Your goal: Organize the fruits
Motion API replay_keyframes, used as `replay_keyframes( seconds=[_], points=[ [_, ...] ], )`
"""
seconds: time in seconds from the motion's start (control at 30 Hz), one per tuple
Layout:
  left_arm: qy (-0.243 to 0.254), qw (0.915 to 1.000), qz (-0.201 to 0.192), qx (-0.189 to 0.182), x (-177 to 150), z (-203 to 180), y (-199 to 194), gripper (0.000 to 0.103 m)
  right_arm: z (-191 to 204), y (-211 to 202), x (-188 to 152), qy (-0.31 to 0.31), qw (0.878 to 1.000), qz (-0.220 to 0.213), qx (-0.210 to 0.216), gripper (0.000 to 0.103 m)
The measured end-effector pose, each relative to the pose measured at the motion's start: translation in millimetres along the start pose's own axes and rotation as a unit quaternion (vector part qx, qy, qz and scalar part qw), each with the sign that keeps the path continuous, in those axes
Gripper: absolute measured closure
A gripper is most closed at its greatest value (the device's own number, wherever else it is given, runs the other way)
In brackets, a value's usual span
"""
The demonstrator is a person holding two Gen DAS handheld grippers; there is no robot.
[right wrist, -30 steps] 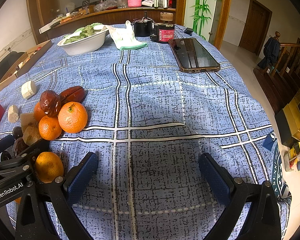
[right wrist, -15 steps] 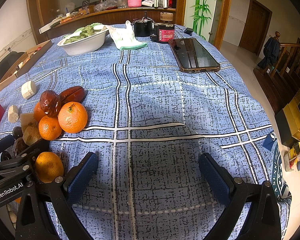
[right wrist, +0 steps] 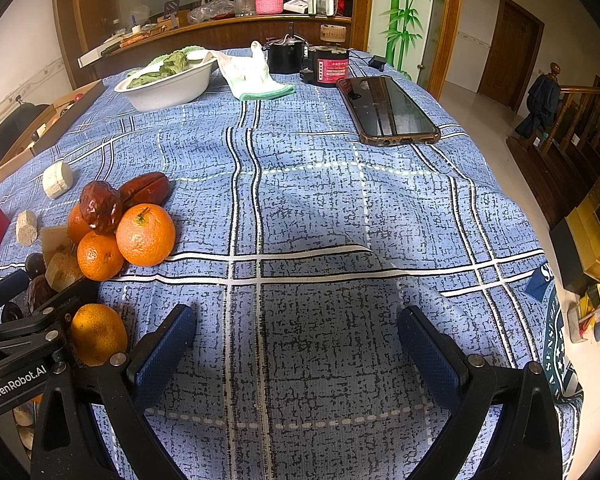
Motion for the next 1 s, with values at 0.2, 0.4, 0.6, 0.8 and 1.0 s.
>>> replay_keyframes(
  seconds=[0.2,0.4,0.6,0.8,1.0],
  points=[
    [0.0,1.0,0.0,0.0,0.0,0.0,0.0,0.001,0.1,-0.2,0.0,0.0,1.0,0.0,0.0,0.001],
    [0.005,1.0,0.002,-0.004,-0.6,-0.5,-0.3,0.001,0.0,-0.2,-0.2,0.0,1.0,0.0,0.0,0.0],
    [0.026,0.9994,0.011,-0.021,-6.5,-2.5,-3.3,0.001,-0.1,-0.3,-0.3,0.0,1.0,0.0,0.0,0.0],
    [0.032,0.999,0.017,-0.025,-6.2,-2.1,-4.5,0.001,-0.2,-0.3,-0.3,0.0,1.0,0.0,0.0,0.0],
    [0.034,0.9988,0.026,-0.025,-4.8,-1.7,-2.9,0.001,-0.2,-0.3,-0.4,0.0,1.0,0.0,0.0,0.0]
  ],
)
Point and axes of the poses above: each gripper's, at about its wrist camera, not at the fingertips, and y roughly the way its jaws point, z to its left, x to its top, the point moved 7 cm from there along y, roughly the way its jaws point, and after that the axes turned 11 degrees about -x, right-handed, at the moved point
